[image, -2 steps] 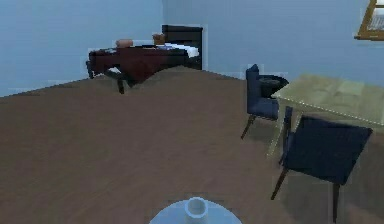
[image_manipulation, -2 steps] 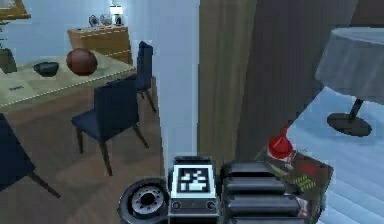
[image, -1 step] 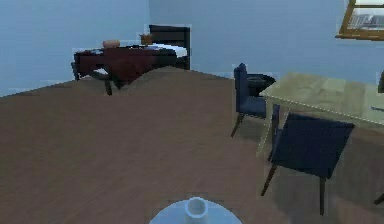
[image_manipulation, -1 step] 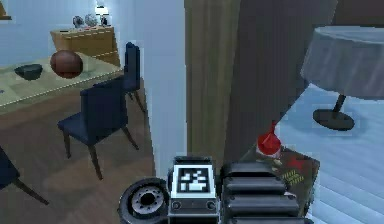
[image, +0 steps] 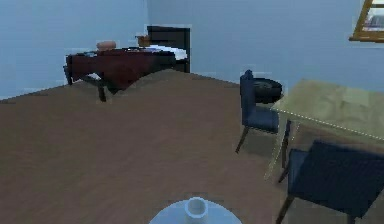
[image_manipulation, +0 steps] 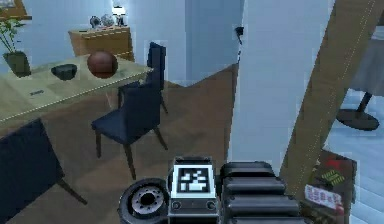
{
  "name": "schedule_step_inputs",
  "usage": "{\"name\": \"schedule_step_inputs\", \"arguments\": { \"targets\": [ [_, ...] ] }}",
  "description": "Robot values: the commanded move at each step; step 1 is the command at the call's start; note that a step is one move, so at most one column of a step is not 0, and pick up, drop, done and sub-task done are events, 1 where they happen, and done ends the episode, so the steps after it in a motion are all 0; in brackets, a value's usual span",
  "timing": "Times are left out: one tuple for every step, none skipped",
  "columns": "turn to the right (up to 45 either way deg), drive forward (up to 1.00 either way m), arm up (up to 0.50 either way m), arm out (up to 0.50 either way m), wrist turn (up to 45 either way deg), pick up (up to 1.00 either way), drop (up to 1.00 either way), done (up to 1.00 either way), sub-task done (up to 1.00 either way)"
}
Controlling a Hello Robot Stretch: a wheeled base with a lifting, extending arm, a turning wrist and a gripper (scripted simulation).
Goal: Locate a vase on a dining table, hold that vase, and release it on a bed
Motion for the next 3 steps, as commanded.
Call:
{"name": "schedule_step_inputs", "arguments": {
  "targets": [
    [-3.0, 0.00, 0.00, 0.00, 0.0, 0.00, 0.00, 0.00, 0.00],
    [0.0, 1.00, 0.00, 0.00, 0.0, 0.00, 0.00, 0.00, 0.00],
    [0.0, 1.00, 0.00, 0.00, 0.0, 0.00, 0.00, 0.00, 0.00]
  ]
}}
